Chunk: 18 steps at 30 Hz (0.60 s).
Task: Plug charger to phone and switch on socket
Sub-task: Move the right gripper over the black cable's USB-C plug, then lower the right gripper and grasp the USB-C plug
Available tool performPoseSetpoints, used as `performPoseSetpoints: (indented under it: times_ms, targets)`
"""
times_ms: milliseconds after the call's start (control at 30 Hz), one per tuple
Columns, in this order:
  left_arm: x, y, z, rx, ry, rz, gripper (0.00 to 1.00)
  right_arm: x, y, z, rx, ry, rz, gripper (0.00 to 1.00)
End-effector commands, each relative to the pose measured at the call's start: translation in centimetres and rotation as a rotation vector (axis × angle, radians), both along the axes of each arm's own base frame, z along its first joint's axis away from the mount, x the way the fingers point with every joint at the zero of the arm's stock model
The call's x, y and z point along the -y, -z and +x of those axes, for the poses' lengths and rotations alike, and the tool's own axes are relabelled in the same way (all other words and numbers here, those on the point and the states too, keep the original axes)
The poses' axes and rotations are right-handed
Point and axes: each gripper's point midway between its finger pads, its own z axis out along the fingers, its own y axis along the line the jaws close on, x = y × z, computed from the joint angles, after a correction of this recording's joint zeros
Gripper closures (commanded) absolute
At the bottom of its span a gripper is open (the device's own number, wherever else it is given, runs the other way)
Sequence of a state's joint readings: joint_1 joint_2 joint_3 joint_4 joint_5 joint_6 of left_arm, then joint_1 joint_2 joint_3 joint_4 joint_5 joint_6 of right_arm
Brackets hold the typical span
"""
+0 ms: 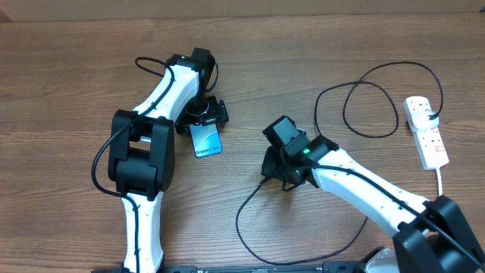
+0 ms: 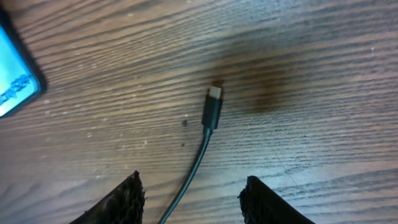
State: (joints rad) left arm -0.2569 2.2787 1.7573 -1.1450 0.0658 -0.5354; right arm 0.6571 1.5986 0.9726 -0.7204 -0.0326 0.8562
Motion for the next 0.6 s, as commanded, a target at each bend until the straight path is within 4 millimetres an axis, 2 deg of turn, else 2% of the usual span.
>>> performPoseSetpoints:
  times_ms: [0, 133, 300, 500, 567]
  targets:
    - [-0.2, 2.9, -1.9, -0.084, 0.039, 0.033, 0.04, 0.5, 1.2, 1.0, -0.003, 0.098, -0.054, 0.49]
    - [-0.2, 2.9, -1.9, -0.084, 0.047, 0.032, 0.04, 0.1, 3.2, 0.9, -0.051, 0.113, -0.058, 0.51]
    - [-0.2, 2.9, -1.9, -0.085, 0.057, 0.032, 0.04, -0.2, 4.4, 1.2, -0.07, 0.15, -0.058, 0.64]
    - [-0.3, 2.8, -2.1, -0.091, 0.057, 0.033, 0.04, -0.5, 4.3, 1.9, -0.055, 0.142, -0.049, 0.83]
    - [-0.3, 2.8, -2.1, -0.094, 0.057, 0.034, 0.04, 0.6, 3.8, 2.4, -0.065, 0.142, -0.069, 0.88]
